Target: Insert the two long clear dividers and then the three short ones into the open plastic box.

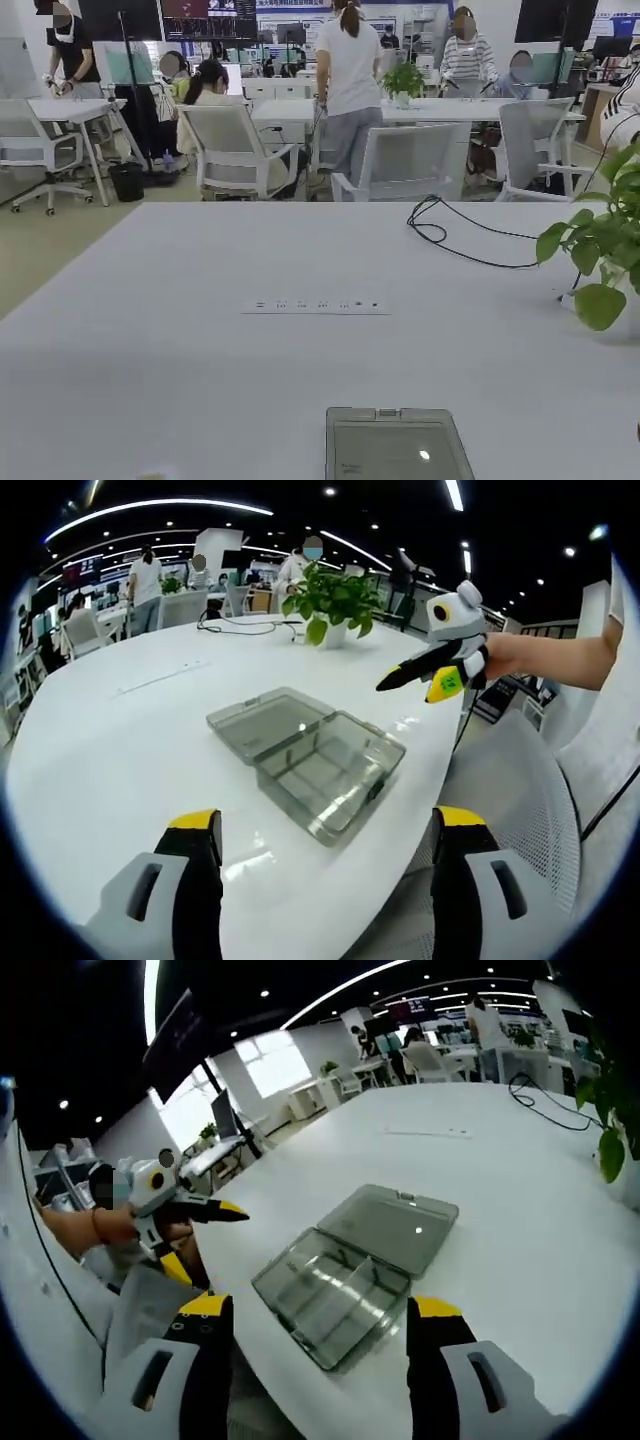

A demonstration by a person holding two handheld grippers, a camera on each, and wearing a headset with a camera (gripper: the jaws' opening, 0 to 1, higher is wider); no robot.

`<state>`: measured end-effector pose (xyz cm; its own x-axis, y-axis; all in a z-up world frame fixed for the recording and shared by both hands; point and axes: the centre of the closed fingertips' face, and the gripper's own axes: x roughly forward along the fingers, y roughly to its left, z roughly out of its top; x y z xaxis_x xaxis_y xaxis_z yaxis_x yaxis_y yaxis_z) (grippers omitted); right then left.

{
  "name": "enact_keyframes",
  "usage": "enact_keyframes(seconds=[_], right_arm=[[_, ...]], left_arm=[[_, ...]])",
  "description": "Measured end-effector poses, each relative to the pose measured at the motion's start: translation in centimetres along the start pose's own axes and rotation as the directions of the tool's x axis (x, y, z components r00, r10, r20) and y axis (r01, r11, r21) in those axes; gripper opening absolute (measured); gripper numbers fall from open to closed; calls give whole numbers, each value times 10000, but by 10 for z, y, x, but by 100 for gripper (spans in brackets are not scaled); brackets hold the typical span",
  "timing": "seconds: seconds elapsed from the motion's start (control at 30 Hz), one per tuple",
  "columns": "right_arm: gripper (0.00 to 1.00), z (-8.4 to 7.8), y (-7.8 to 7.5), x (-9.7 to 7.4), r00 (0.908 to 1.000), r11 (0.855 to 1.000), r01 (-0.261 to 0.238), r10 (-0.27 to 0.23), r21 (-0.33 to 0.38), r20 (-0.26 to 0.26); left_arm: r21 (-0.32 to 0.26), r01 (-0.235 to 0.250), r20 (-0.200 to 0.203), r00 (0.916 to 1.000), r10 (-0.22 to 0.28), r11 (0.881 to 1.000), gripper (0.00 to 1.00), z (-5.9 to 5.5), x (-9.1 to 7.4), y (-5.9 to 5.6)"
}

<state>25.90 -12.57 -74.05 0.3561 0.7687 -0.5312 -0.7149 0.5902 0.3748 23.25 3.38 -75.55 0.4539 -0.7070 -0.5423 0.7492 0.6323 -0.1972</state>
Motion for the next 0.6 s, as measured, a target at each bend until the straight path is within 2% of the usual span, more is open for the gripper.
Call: enact_keyframes(seconds=[0.2,0.33,0.6], right_arm=[[83,-9,0,-8,9995,9970,-265,276,-727,150],[90,-19,-1,-11,9993,9885,-382,370,-1460,-112],[95,-28,0,-19,9974,9687,-653,708,-2394,144]], left_arm=[[-374,-285,-280,9992,275,9989,86,-6,3,8],[-437,-453,-400,9983,435,9980,85,-8,2,12],[-707,-755,-1155,9910,670,9946,82,-21,6,20]])
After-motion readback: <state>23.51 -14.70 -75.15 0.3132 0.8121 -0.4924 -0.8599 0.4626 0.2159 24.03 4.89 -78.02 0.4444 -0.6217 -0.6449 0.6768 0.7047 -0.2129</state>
